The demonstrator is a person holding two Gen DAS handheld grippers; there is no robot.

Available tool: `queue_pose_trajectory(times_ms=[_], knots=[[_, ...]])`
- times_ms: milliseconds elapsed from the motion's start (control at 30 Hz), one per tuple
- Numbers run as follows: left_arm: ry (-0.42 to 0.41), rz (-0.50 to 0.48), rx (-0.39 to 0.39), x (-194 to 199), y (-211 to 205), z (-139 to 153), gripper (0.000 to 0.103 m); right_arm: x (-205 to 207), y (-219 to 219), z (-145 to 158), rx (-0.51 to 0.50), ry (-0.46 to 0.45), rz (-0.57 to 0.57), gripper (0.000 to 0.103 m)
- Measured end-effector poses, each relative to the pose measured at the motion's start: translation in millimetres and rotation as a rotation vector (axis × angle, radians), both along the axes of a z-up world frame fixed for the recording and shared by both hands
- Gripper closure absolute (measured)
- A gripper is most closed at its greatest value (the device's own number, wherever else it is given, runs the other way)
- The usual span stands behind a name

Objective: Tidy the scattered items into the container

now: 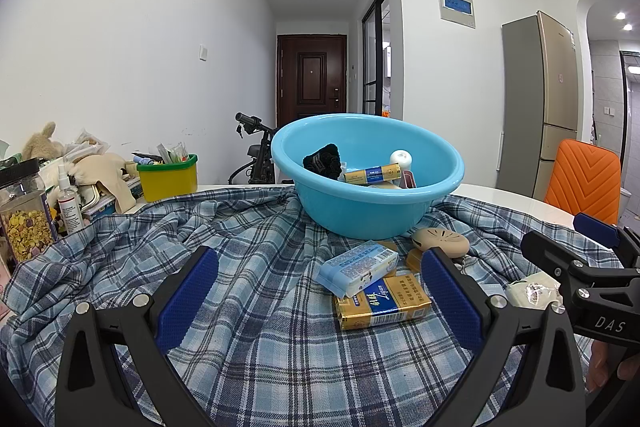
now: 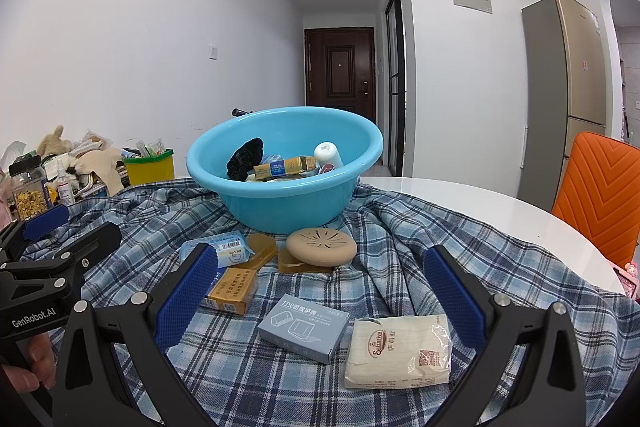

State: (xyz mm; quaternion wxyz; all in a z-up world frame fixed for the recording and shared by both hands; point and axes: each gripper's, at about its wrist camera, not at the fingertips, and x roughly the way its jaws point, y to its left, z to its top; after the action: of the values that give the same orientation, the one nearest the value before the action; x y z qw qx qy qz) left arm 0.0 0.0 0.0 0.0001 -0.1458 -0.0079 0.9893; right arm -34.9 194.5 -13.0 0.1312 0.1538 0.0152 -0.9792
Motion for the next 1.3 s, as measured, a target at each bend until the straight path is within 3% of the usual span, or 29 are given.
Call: queue_pose_trajectory(times_ms=[1167,1300], knots=[[0.000,0.003,0.001,0.1,0.0,0.0,0.000,-0.5,2.8,-1.7,-0.001,-0.003,-0.002,0.000],[0.003,0.055,-0.001,0.4,-1.6,0.0,0.000,-3.2,-0.3,-2.3,0.001,-0.001,-0.007,0.000]])
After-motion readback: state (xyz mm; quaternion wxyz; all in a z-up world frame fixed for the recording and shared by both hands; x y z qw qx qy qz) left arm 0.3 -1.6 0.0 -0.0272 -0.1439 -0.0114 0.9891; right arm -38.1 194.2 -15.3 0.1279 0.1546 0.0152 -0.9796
